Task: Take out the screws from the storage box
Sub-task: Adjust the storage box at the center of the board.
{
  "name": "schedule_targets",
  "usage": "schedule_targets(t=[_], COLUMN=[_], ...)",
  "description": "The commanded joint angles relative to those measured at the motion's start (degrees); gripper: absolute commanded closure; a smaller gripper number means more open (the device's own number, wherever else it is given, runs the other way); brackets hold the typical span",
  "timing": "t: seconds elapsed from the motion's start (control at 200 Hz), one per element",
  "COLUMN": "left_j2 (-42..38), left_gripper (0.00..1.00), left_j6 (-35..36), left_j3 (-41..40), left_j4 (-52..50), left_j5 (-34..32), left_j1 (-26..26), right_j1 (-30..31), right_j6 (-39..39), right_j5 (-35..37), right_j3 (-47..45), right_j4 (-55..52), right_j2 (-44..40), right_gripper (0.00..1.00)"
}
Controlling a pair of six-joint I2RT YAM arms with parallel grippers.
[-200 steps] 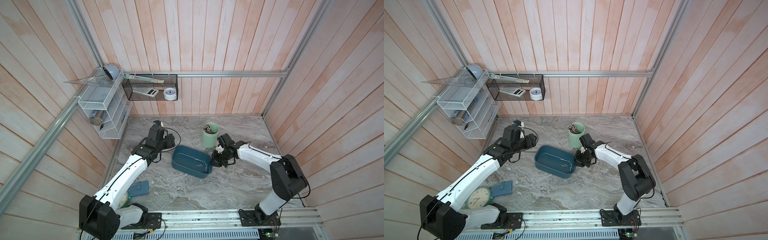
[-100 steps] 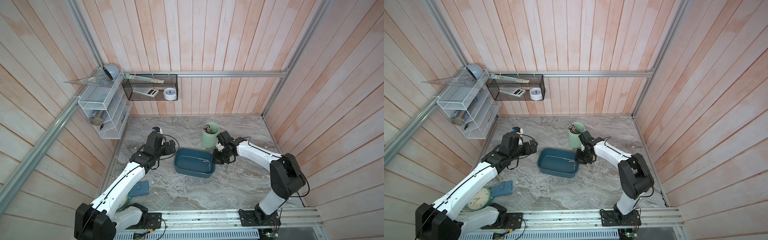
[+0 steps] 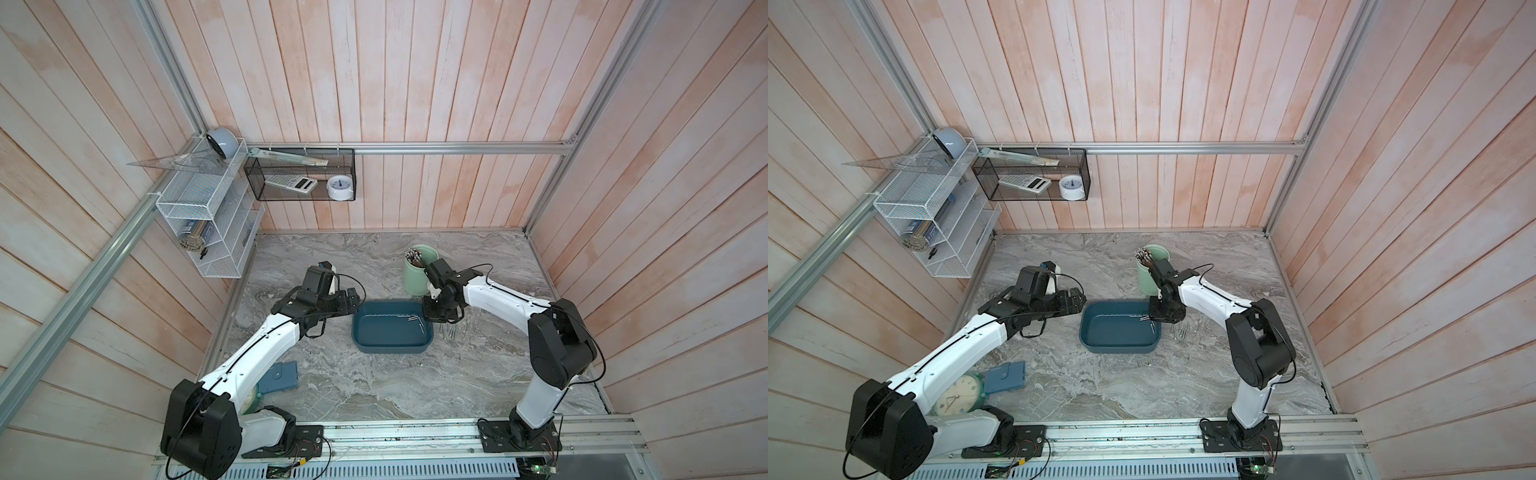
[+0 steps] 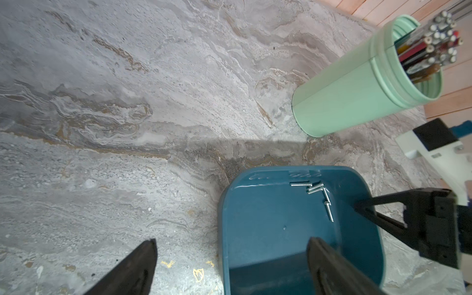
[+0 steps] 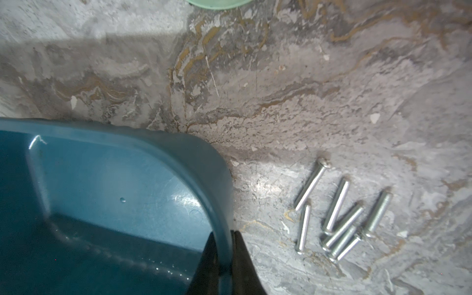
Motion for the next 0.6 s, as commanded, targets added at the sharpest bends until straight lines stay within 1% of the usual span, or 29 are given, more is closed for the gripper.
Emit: schedule_targets(t=[0.0,0.13,0.235,0.34,0.42,0.46,0.52,0.59], left_j2=[1.28,2.08,2.62,2.87,3.19,3.26,3.13,2.75], left_gripper=[0.07,0.11,0.14,0.19,0.19,0.20,0.21,0.21], left_j6=[-0.52,-0.81,-1.05,-0.91,0.92,2.01,1.84,1.26], left_j3=[-0.30,0.06,0.36,0.45,1.29,1.67,1.68,1.60], left_j4=[0.24,0.63,-0.15,-0.62,-2.30,-3.24,-3.72,-2.96], left_j5=[3.09,4.06,2.92,3.27,3.07,1.61,-0.18,0.62], left_j1=[0.07,0.04,0.04,-0.06,-0.41,-0.74,-0.98,-1.08], right_j1=[0.32,0.32,0.32,0.38,0.73,1.22,2.01,2.76], right_j6=[-1.79,-2.26,-2.89,-3.84,-4.76,-5.30,-5.57,-5.54], right_j5=[3.03,4.31,5.69,7.41,9.25,10.74,13.46,14.84], right_j3=[1.38,1.66,1.77,2.30,2.96,3.38,4.36,5.34], right_j4=[-1.27,-1.98,-2.96,-4.81,-6.54,-7.53,-9.38,-10.98], right_j2=[1.38,0.67,-0.82,-2.73,-4.88,-6.07,-7.83,-9.33], right_gripper=[0.86,0.79,0.76,0.74,0.74,0.73,0.73,0.73])
